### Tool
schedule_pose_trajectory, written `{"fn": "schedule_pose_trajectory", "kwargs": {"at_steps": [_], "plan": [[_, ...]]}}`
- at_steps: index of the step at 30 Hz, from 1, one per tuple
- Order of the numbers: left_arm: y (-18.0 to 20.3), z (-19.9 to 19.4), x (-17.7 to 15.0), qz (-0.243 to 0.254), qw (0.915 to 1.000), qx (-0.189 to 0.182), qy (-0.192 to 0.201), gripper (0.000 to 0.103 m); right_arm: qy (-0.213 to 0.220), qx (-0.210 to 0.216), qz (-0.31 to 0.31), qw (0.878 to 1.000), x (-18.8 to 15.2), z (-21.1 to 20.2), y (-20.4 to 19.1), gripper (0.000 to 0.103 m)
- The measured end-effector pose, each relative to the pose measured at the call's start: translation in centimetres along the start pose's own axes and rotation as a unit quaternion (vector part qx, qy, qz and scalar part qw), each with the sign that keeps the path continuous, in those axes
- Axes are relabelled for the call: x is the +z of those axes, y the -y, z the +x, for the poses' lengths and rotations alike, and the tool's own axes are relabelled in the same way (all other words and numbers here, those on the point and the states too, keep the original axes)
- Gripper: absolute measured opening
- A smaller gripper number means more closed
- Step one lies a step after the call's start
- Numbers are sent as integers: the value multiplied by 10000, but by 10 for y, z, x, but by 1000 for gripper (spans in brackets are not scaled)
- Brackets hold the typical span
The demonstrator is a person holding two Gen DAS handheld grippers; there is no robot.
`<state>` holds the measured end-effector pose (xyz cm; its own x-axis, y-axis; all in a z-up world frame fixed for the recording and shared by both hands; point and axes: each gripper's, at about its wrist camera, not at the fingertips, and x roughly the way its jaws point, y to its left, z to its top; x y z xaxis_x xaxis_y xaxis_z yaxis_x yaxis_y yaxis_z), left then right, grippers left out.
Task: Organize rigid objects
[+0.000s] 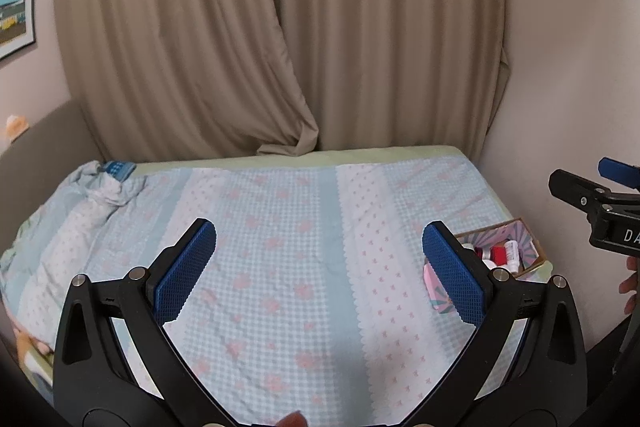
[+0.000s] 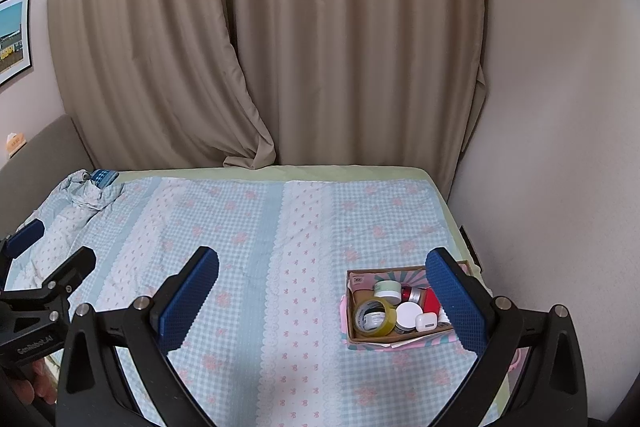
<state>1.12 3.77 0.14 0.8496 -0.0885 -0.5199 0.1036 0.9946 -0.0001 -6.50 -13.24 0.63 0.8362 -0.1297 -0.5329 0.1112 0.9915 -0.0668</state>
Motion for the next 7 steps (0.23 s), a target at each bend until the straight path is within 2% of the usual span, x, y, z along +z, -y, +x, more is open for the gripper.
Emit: {"fn": "schedule_pose_trajectory", "kwargs": {"at_steps": [7], "plan": [[-10, 4, -1, -80, 9999, 15, 86, 103, -32, 15, 10, 10000, 1, 7, -3, 103]]}}
